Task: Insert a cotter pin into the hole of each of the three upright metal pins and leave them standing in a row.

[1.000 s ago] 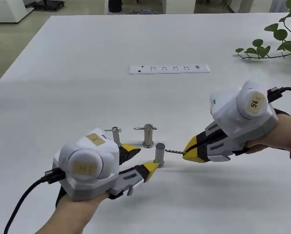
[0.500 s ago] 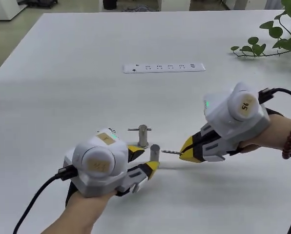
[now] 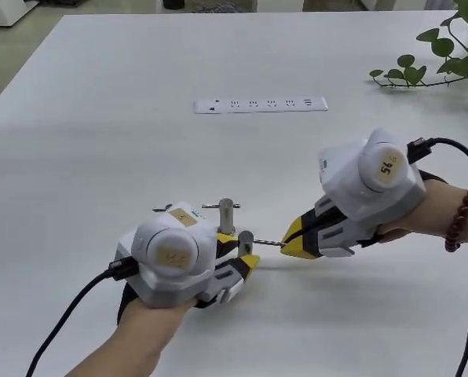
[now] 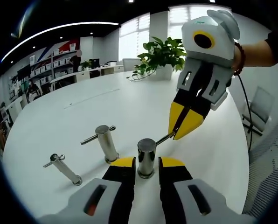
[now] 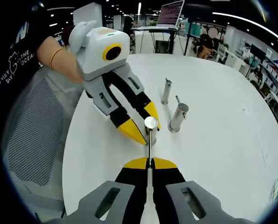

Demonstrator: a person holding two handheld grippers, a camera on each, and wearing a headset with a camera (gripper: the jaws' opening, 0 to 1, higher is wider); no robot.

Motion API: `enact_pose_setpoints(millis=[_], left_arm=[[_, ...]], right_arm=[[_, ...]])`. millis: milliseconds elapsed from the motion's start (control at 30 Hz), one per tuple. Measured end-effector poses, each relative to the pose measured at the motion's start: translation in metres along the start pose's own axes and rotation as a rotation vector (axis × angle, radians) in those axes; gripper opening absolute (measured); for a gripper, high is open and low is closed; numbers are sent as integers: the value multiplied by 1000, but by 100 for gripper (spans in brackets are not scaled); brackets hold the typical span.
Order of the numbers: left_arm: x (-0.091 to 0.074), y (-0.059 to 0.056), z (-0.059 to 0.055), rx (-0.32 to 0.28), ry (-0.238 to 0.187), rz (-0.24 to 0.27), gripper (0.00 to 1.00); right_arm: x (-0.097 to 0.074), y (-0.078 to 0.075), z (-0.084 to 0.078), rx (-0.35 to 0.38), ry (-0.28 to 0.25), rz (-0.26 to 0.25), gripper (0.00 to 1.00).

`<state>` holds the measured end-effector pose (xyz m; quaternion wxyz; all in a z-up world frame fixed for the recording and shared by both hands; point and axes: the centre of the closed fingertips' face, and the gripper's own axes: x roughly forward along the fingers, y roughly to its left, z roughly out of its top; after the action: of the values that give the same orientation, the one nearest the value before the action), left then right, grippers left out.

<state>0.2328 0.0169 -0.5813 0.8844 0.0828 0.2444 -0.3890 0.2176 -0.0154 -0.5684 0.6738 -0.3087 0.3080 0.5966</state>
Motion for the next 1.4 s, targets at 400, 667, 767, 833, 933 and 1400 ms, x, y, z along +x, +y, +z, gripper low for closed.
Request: enact_pose_setpoints(millis=[400, 667, 767, 833, 933, 1400], left_arm=[[4, 1, -3, -11, 8, 7, 11], [5, 1, -3, -11, 0, 11, 10], [6, 1, -4, -8, -3, 11, 10], [6, 2, -4, -10, -5, 13, 10], [5, 2, -3, -10, -10, 18, 10], [6, 3, -3, -24, -18, 34, 10]], right_arm=[[4, 1, 8, -16, -2, 4, 0], [6, -2, 9, -17, -3, 5, 0], [7, -1, 11, -17, -5, 5, 0], [8, -2, 12, -19, -2, 3, 0], [9, -2, 14, -21, -3, 2, 0], [15, -3, 26, -32, -12, -3, 0]])
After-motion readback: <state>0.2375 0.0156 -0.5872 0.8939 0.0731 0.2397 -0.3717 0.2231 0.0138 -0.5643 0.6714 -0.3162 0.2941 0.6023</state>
